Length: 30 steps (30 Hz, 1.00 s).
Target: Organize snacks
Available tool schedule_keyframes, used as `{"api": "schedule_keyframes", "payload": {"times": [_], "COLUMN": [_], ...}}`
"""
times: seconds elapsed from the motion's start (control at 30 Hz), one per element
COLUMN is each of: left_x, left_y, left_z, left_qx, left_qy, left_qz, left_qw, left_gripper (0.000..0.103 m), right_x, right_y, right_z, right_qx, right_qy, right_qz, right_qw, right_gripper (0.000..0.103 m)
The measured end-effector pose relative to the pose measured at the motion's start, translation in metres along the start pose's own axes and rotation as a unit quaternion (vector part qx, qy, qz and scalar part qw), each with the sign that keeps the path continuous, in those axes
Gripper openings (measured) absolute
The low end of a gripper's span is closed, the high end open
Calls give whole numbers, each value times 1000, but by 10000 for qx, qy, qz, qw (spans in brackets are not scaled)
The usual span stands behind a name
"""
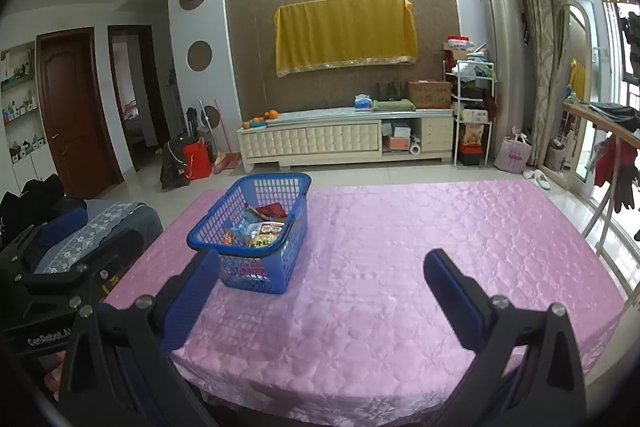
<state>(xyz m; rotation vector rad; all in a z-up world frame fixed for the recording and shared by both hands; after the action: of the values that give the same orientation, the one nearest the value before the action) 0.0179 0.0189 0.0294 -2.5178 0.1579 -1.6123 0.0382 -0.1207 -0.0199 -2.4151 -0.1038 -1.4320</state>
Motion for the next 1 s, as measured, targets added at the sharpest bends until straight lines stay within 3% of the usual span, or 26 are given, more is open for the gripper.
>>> {"api": "schedule_keyframes", "payload": {"times": [1.0], "left_x": [-3], "left_y": [-1], "left_z": [-2], "left_qx": [-56], "left_qy": [-127], "left_qz": [-123], "left_qw": [9998], "left_gripper": [103], "right_x": [-1], "right_y": [-4], "right_z": [-2], "right_qx": [25], "right_qy": [-39], "right_qz": [-10], "right_qw": [10000], "right_gripper": [103]}}
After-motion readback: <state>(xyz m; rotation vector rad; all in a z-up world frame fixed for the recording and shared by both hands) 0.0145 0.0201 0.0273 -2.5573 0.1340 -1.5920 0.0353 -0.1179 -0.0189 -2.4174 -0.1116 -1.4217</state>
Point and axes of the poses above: each gripper's, at about its wrist camera, not at the fingertips, and z roughly the way its jaws point, y to its right, x to its top, the point moved 4 cm from there along z, roughly the way its jaws point, and after that the axes turned 11 degrees about z, right-handed, at the moved point
